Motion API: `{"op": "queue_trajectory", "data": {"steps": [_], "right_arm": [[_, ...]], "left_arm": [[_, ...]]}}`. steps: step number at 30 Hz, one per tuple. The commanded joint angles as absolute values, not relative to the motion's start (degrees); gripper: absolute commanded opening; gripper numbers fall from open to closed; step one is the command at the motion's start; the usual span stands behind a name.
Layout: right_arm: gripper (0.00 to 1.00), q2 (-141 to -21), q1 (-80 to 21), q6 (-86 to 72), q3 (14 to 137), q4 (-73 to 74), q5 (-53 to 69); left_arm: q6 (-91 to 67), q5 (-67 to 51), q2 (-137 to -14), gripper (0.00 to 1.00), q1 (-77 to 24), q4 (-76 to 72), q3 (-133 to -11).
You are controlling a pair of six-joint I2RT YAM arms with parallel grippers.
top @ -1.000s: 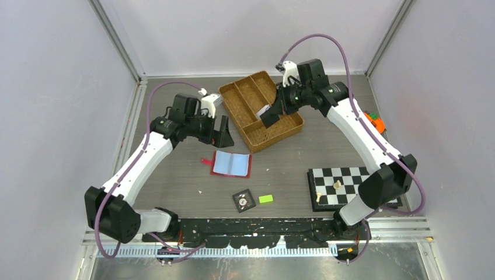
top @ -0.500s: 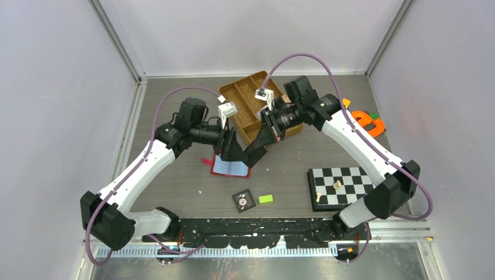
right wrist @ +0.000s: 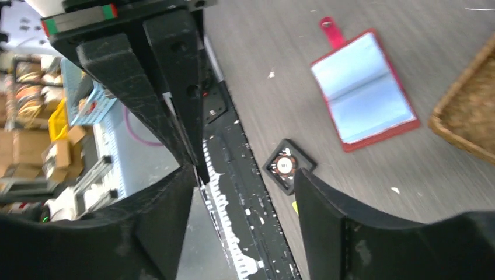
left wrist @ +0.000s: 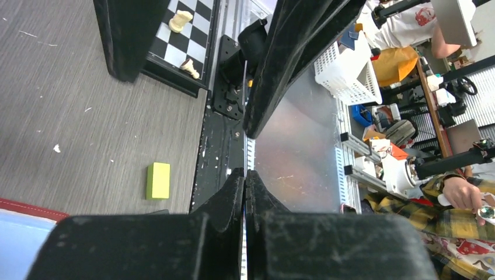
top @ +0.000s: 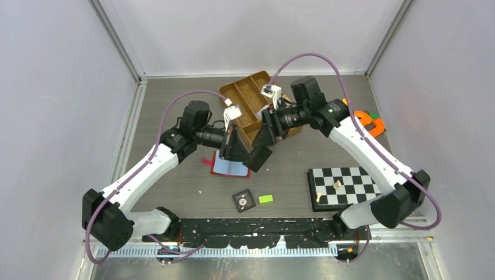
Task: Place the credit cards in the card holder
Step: Move the card holder to the center of the board.
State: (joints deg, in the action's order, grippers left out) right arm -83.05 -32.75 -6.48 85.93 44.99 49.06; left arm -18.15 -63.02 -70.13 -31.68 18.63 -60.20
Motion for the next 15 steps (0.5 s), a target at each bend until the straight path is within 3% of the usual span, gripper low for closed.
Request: {"op": "queue_trajectory", "data": {"steps": [1, 7, 15], "right_arm": [[0.72, -73.8, -31.8, -11.8, 81.0, 34.5, 36.5], [0.79, -64.3, -31.2, -22.2, 69.0, 19.6, 31.0], [0.76, -61.9, -31.3, -35.2, 57.0, 2.1, 34.4]], "left_arm": [[-22.0, -60.5, -66.8, 0.0, -31.8, 11.0, -58.9], [-28.4, -54.1, -63.3, 0.0, -29.5, 1.5, -54.6], [-32.9, -49.5, -59.5, 0.0, -25.4, -5.2, -50.5]]}}
